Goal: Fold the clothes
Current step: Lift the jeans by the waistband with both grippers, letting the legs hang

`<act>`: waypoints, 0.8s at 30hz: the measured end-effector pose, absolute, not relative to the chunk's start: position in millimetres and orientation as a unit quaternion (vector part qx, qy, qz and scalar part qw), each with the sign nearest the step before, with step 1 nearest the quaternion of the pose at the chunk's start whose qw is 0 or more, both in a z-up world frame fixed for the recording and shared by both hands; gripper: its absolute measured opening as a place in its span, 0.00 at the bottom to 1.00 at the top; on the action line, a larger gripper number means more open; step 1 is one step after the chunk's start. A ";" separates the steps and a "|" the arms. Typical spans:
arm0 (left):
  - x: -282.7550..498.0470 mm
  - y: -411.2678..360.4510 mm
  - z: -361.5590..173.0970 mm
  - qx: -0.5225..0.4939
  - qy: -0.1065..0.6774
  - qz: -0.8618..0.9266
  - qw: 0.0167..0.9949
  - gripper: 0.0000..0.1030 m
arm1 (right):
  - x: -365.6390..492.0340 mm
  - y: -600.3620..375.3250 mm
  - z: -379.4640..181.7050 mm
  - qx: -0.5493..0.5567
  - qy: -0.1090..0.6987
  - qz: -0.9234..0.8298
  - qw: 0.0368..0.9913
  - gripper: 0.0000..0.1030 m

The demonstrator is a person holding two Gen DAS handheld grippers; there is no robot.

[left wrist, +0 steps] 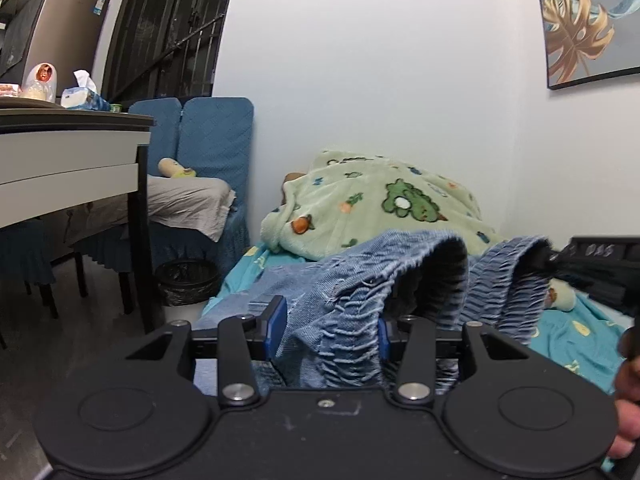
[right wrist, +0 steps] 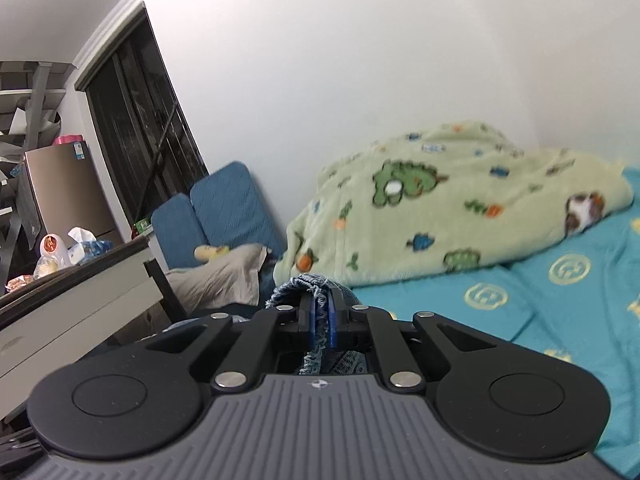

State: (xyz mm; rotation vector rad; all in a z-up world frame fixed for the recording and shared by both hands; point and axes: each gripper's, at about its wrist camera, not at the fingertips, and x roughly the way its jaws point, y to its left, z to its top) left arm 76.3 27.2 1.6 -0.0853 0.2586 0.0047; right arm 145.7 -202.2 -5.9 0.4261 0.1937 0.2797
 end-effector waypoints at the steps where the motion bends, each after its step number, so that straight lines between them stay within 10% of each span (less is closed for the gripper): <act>1: 76.0 26.7 1.5 -0.042 0.129 0.000 0.991 0.39 | 140.0 -205.3 -3.3 0.213 0.092 0.132 0.964 0.06; 24: 80.5 -8.5 -17.2 0.053 0.171 -0.025 0.984 0.41 | 122.1 -254.8 -89.0 0.316 0.249 -0.014 0.916 0.07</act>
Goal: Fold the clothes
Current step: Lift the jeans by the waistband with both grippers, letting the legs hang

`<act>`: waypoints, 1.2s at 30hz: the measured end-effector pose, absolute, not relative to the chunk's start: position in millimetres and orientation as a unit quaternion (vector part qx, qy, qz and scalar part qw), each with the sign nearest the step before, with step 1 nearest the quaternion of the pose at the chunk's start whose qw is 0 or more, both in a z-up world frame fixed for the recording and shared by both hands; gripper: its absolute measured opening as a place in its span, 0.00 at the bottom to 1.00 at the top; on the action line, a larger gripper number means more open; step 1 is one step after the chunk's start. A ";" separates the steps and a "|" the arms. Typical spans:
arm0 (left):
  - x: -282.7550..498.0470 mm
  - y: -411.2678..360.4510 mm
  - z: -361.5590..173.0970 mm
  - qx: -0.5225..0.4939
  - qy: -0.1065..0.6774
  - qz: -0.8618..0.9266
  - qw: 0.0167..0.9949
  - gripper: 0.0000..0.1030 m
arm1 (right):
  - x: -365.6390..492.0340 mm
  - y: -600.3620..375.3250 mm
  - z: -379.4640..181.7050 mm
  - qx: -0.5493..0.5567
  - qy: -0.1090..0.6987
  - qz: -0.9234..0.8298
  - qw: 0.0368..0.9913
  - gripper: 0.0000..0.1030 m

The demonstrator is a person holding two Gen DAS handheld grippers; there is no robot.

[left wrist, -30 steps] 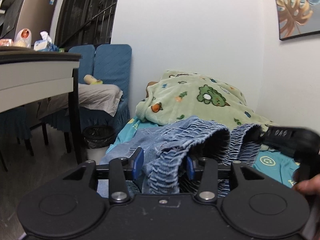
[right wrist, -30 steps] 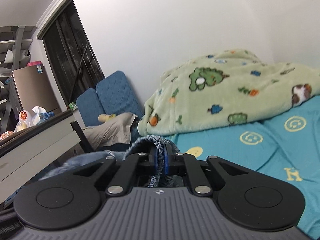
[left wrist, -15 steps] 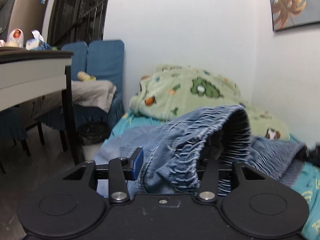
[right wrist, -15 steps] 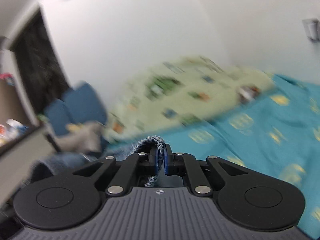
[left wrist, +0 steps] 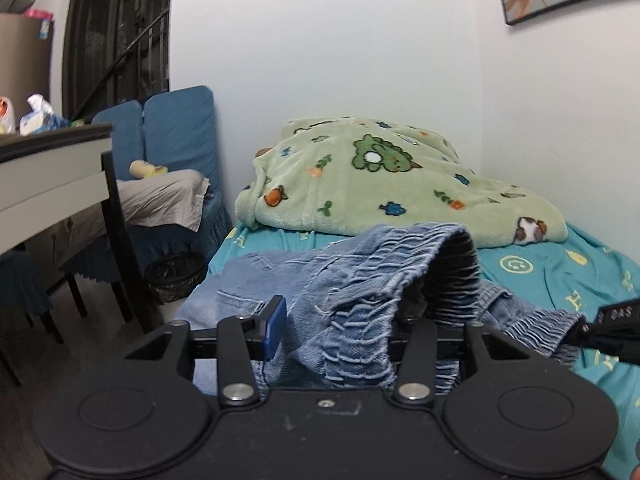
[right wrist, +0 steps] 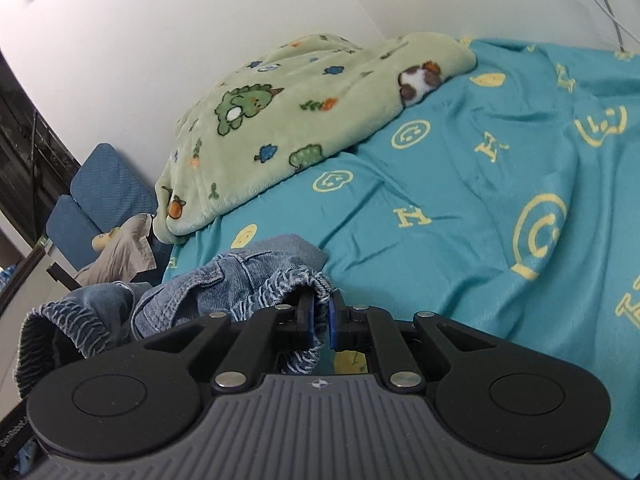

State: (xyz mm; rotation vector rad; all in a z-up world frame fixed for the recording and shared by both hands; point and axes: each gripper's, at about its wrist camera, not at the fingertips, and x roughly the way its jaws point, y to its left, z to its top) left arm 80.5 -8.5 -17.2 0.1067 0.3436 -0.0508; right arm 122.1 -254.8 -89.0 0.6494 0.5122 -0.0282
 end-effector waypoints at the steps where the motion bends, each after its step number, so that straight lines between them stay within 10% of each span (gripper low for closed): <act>1: 79.0 -11.6 -17.7 0.062 0.168 -0.026 0.984 0.41 | 122.0 -253.3 -87.5 0.312 0.244 -0.010 0.918 0.07; 19: 85.6 -71.7 -28.3 0.217 0.123 -0.043 0.968 0.44 | 121.7 -249.0 -83.5 0.309 0.227 0.014 0.923 0.07; 24: 101.6 -63.8 -33.5 0.204 0.129 -0.040 0.970 0.31 | 127.0 -251.4 -90.2 0.316 0.240 0.012 0.918 0.07; 26: 103.6 -59.4 -31.2 0.192 0.124 -0.031 0.973 0.09 | 130.5 -252.4 -95.0 0.317 0.248 0.009 0.915 0.07; 36: 99.2 -16.9 -6.6 0.068 0.116 -0.019 0.991 0.08 | 133.3 -256.4 -111.5 0.329 0.275 0.005 0.903 0.14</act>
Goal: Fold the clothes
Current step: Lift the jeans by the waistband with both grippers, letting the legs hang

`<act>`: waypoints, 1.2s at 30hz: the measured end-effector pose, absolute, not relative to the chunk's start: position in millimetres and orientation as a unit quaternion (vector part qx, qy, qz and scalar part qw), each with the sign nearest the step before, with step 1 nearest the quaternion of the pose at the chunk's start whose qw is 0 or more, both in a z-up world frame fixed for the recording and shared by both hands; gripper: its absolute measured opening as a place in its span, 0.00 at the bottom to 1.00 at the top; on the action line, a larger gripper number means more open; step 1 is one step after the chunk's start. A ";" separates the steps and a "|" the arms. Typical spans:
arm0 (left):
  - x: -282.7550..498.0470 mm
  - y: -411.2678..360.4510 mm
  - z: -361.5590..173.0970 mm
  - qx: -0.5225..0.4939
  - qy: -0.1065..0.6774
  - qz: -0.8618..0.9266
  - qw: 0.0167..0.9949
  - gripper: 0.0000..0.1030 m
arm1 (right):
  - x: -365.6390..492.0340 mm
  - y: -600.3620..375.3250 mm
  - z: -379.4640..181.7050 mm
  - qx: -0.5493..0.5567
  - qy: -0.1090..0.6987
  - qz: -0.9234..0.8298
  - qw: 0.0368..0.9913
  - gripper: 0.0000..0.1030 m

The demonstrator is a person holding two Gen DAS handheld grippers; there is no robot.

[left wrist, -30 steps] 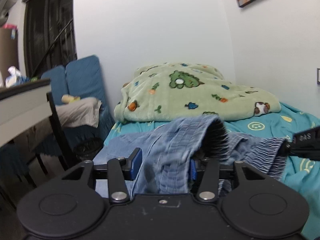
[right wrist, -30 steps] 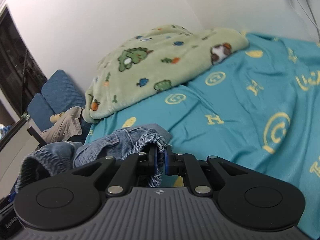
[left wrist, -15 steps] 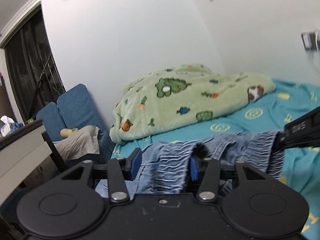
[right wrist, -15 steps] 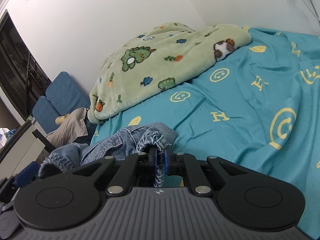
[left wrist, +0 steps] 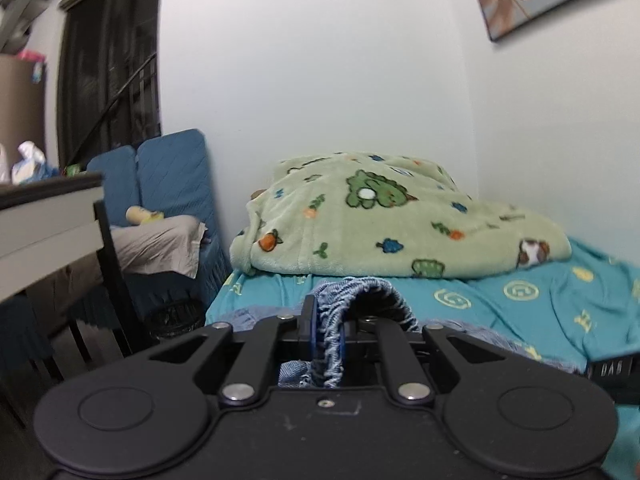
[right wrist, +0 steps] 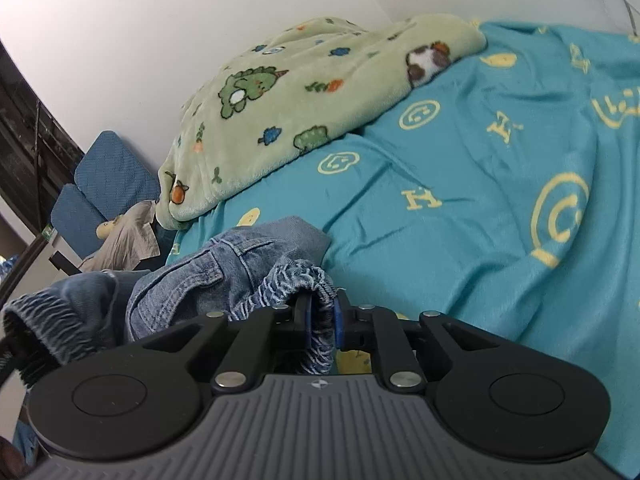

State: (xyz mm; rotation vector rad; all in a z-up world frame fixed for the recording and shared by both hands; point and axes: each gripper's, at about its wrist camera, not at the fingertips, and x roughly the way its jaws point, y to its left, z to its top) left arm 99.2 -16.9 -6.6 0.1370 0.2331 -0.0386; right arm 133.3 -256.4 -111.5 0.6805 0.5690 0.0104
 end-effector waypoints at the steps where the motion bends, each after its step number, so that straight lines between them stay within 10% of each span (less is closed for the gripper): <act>1: 99.2 -11.9 -5.1 0.063 0.116 -0.014 0.991 0.08 | 133.9 -256.5 -113.6 0.330 0.281 0.006 0.901 0.15; 20: 43.0 9.2 29.4 -0.043 0.081 -0.040 0.995 0.07 | 169.7 -295.3 -10.2 0.353 0.221 0.077 0.906 0.06; 36: 29.1 -163.1 19.7 -0.069 0.036 -0.120 0.990 0.12 | 250.8 -419.6 103.7 0.235 0.146 0.079 0.958 0.05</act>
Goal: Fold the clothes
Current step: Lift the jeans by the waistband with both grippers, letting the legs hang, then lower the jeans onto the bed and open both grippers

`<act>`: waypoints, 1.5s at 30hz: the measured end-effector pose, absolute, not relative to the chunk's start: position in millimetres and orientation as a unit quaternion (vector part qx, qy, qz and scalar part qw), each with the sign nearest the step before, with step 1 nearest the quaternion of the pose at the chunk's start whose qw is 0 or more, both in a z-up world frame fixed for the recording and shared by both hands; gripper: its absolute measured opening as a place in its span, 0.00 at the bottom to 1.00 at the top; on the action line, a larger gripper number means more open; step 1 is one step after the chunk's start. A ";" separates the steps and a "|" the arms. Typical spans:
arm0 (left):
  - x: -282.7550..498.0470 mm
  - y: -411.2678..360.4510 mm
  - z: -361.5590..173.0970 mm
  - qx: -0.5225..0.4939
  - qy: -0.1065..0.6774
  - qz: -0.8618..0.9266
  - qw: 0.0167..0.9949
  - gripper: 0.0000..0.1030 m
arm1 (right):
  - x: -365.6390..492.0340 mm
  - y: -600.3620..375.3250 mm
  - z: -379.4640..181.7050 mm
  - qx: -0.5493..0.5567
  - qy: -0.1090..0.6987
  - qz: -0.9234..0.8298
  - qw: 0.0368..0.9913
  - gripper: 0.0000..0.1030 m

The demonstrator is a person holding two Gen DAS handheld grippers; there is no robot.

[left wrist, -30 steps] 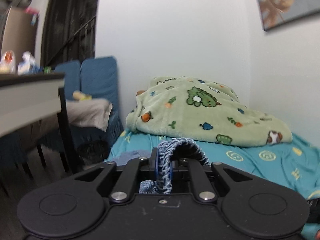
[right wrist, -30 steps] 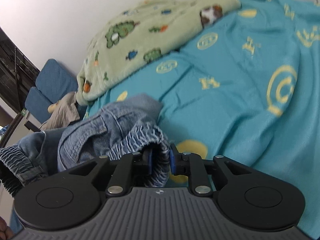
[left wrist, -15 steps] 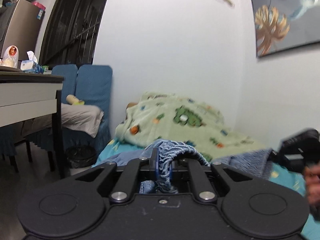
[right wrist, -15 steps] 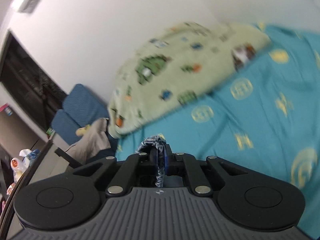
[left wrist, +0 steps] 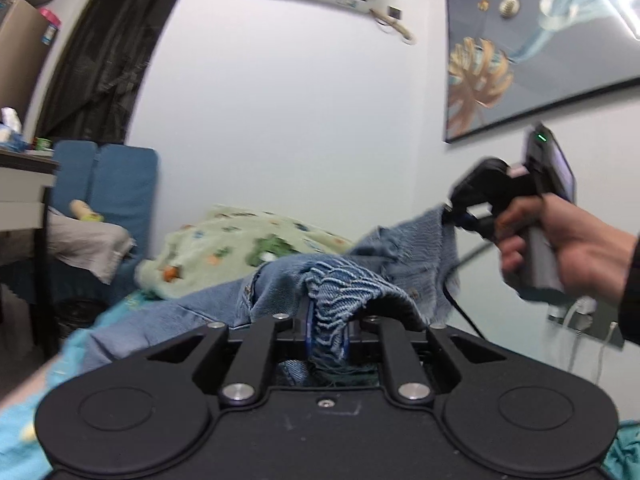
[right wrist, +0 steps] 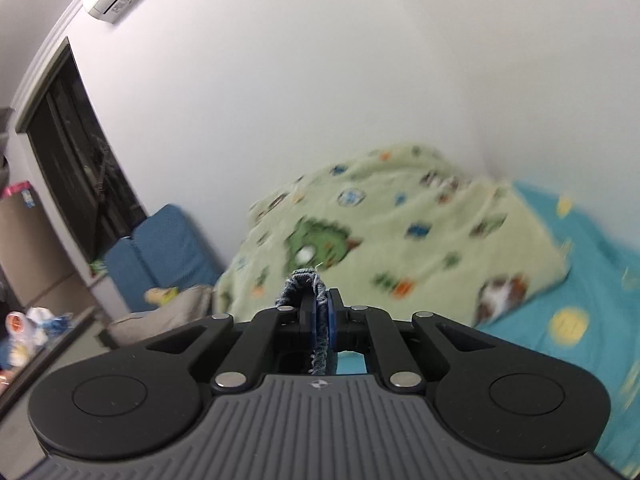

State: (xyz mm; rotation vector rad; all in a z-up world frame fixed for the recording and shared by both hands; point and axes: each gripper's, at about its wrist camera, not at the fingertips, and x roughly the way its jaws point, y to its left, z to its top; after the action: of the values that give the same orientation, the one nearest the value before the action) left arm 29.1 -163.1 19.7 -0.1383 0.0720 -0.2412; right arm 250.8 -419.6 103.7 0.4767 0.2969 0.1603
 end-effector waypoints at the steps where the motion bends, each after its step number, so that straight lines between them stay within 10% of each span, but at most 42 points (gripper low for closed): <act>1: 35.4 -178.5 15.6 -0.068 0.038 -0.127 0.989 0.12 | 257.1 -431.0 103.2 0.227 0.147 0.072 0.960 0.05; 22: 140.9 -365.3 -116.7 -0.021 0.147 -0.231 0.962 0.21 | 338.9 -611.3 -106.3 0.205 0.239 -0.049 0.948 0.17; 27: 140.4 -362.0 -111.6 -0.013 0.162 -0.239 0.957 0.37 | 320.1 -622.1 -104.9 0.226 0.236 -0.076 0.942 0.55; 31: 116.7 -356.1 -98.9 0.007 0.164 -0.250 0.954 0.53 | 295.4 -622.0 -90.6 0.209 0.240 -0.086 0.944 0.55; 45: 55.5 -262.3 -10.0 0.034 0.148 -0.260 0.954 0.53 | 233.2 -552.3 -16.9 0.156 0.217 -0.102 0.958 0.55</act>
State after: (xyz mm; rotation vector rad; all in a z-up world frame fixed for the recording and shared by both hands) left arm 55.5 -262.3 -10.0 0.0686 0.3009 -0.5285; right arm 233.2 -552.3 -16.9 0.3162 0.4397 -0.2061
